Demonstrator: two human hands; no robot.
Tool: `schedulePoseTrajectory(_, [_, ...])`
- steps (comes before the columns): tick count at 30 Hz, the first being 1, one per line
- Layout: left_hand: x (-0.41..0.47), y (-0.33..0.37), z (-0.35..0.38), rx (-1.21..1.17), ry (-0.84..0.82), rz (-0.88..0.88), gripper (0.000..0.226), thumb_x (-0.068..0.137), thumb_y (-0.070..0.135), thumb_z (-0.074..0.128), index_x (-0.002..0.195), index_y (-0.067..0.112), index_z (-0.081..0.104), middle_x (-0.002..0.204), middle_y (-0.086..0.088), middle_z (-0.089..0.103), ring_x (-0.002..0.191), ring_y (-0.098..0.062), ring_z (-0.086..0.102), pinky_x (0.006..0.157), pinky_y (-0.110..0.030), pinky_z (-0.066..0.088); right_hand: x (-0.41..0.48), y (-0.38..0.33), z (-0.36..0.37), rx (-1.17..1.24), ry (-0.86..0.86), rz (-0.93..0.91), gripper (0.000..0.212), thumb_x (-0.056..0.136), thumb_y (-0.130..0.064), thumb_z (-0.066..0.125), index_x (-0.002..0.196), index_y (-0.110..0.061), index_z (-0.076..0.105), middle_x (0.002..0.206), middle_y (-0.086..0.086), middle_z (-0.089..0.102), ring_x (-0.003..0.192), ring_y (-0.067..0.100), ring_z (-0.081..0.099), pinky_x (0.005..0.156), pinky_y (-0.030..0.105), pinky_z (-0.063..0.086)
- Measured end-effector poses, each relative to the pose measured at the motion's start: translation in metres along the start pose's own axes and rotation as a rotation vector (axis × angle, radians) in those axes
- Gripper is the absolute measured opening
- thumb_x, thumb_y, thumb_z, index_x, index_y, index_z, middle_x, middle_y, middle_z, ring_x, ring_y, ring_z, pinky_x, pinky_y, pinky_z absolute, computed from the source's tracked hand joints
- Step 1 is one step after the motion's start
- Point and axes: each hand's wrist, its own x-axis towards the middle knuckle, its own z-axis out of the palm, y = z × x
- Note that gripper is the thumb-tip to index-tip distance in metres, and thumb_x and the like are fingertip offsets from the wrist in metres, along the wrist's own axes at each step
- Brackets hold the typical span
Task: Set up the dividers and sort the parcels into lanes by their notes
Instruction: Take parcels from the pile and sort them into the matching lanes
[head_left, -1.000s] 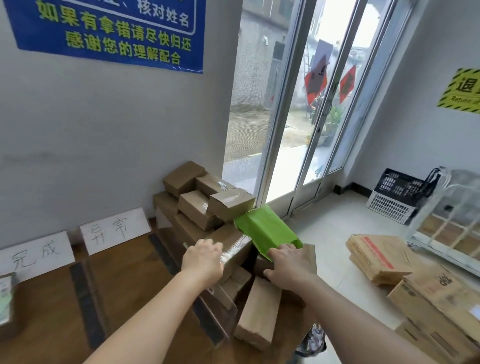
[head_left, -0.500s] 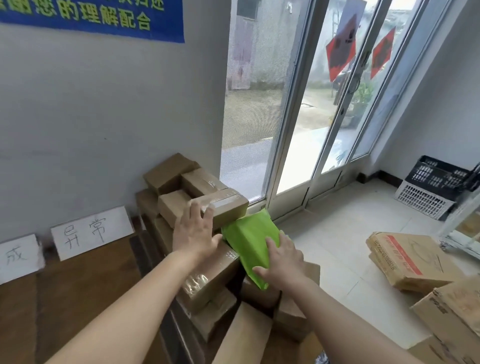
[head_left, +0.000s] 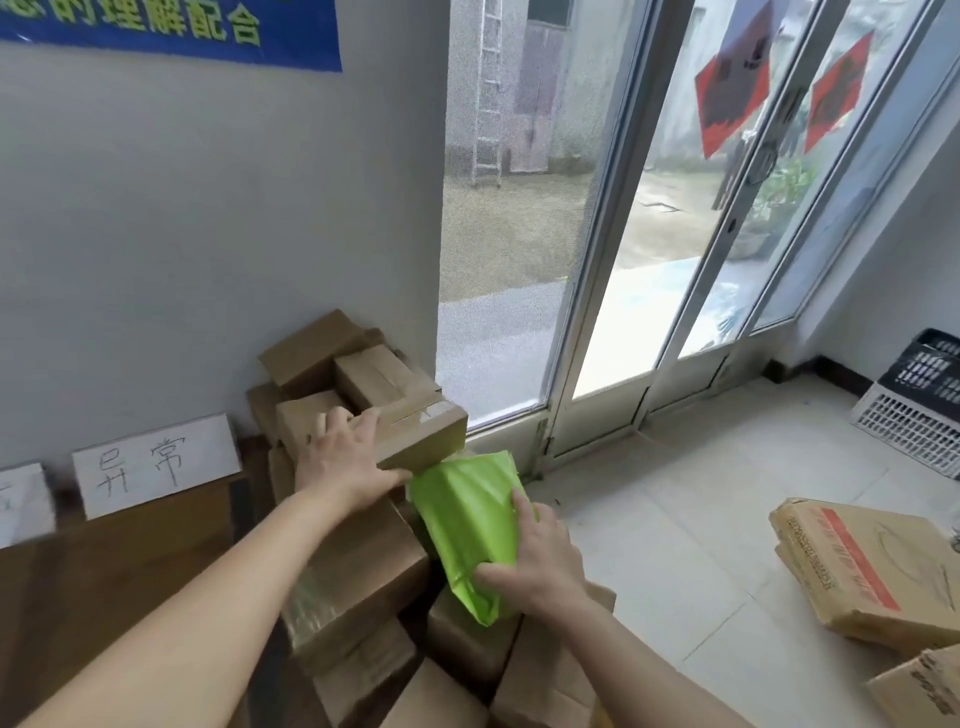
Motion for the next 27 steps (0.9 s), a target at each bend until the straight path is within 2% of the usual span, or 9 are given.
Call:
schedulePoseTrajectory(3, [-0.004, 0.001, -0.005, -0.251, -0.013, -0.122, 0.088, 0.067, 0.067, 0.073, 0.141, 0.029, 0.042, 0.133, -0.01, 0.046, 0.125, -0.03, 0.04, 0.104, -0.038, 0.036, 0.003, 0.006, -0.009, 0.089, 0.024, -0.024, 0.107, 0.065, -0.058, 0.063, 0.155, -0.029, 0.013, 0.141, 0.0, 0.036, 0.129, 0.021, 0.038, 0.102, 0.037, 0.042])
schedulePoseTrajectory(7, [-0.016, -0.006, -0.022, -1.082, -0.163, -0.309, 0.091, 0.04, 0.064, 0.082, 0.119, 0.025, 0.059, 0.12, -0.008, 0.065, 0.108, -0.025, 0.061, 0.098, -0.042, 0.048, 0.004, 0.011, -0.02, 0.341, 0.019, -0.059, 0.107, 0.055, -0.055, 0.063, 0.152, -0.032, 0.023, 0.137, -0.002, 0.043, 0.123, 0.018, 0.045, 0.1, 0.033, 0.043])
schedulePoseTrajectory(10, [-0.028, -0.015, -0.028, -1.458, -0.324, -0.372, 0.069, 0.06, 0.056, 0.079, 0.116, 0.018, 0.063, 0.111, -0.012, 0.071, 0.107, -0.029, 0.063, 0.102, -0.046, 0.046, 0.004, 0.018, -0.03, 0.716, -0.037, -0.022, 0.092, 0.054, -0.045, 0.073, 0.14, -0.032, 0.042, 0.125, 0.0, 0.056, 0.106, 0.018, 0.06, 0.084, 0.033, 0.054])
schedulePoseTrajectory(12, [-0.037, -0.021, -0.031, -1.533, -0.417, -0.356, 0.06, 0.076, 0.06, 0.062, 0.117, 0.017, 0.066, 0.114, -0.014, 0.072, 0.105, -0.029, 0.061, 0.087, -0.038, 0.047, 0.003, 0.021, -0.035, 1.021, -0.141, 0.004, 0.081, 0.058, -0.035, 0.073, 0.134, -0.022, 0.05, 0.116, 0.008, 0.063, 0.092, 0.023, 0.067, 0.066, 0.033, 0.055])
schedulePoseTrajectory(14, [-0.045, -0.026, -0.031, -1.607, -0.479, -0.346, 0.059, 0.083, 0.063, 0.05, 0.119, 0.019, 0.067, 0.114, -0.014, 0.072, 0.095, -0.027, 0.06, 0.074, -0.035, 0.043, 0.002, 0.023, -0.039, 1.257, -0.235, -0.008, 0.08, 0.056, -0.034, 0.076, 0.13, -0.014, 0.055, 0.111, 0.015, 0.067, 0.087, 0.026, 0.068, 0.063, 0.035, 0.054])
schedulePoseTrajectory(17, [-0.056, -0.035, -0.022, -1.756, -0.523, -0.331, 0.063, 0.087, 0.062, 0.042, 0.127, 0.019, 0.063, 0.12, -0.017, 0.068, 0.092, -0.029, 0.065, 0.078, -0.038, 0.044, 0.001, 0.019, -0.041, 1.582, -0.435, -0.02, 0.091, 0.039, -0.037, 0.091, 0.12, -0.005, 0.065, 0.108, 0.024, 0.068, 0.089, 0.032, 0.067, 0.076, 0.041, 0.054])
schedulePoseTrajectory(20, [-0.07, -0.041, -0.017, -1.826, -0.586, -0.271, 0.064, 0.091, 0.059, 0.035, 0.136, 0.017, 0.055, 0.13, -0.022, 0.061, 0.104, -0.036, 0.066, 0.084, -0.043, 0.051, -0.001, 0.008, -0.046, 1.77, -0.617, -0.065, 0.078, 0.034, -0.028, 0.095, 0.101, 0.004, 0.074, 0.098, 0.024, 0.068, 0.084, 0.033, 0.069, 0.079, 0.043, 0.054])
schedulePoseTrajectory(24, [-0.085, -0.046, -0.016, -1.815, -0.604, -0.198, 0.057, 0.095, 0.046, 0.047, 0.139, 0.012, 0.052, 0.134, -0.025, 0.058, 0.118, -0.043, 0.059, 0.094, -0.056, 0.05, 0.0, -0.009, -0.046, 1.767, -0.737, -0.083, 0.079, 0.049, -0.021, 0.092, 0.117, 0.008, 0.065, 0.117, 0.028, 0.058, 0.104, 0.039, 0.058, 0.092, 0.047, 0.047])
schedulePoseTrajectory(27, [-0.092, -0.047, -0.02, -1.643, -0.558, -0.087, 0.06, 0.087, 0.042, 0.061, 0.138, 0.012, 0.055, 0.137, -0.022, 0.056, 0.126, -0.043, 0.052, 0.107, -0.06, 0.039, 0.001, -0.026, -0.041, 1.717, -0.739, -0.12, 0.102, 0.066, -0.036, 0.089, 0.145, 0.004, 0.039, 0.143, 0.03, 0.038, 0.125, 0.04, 0.038, 0.104, 0.052, 0.035])
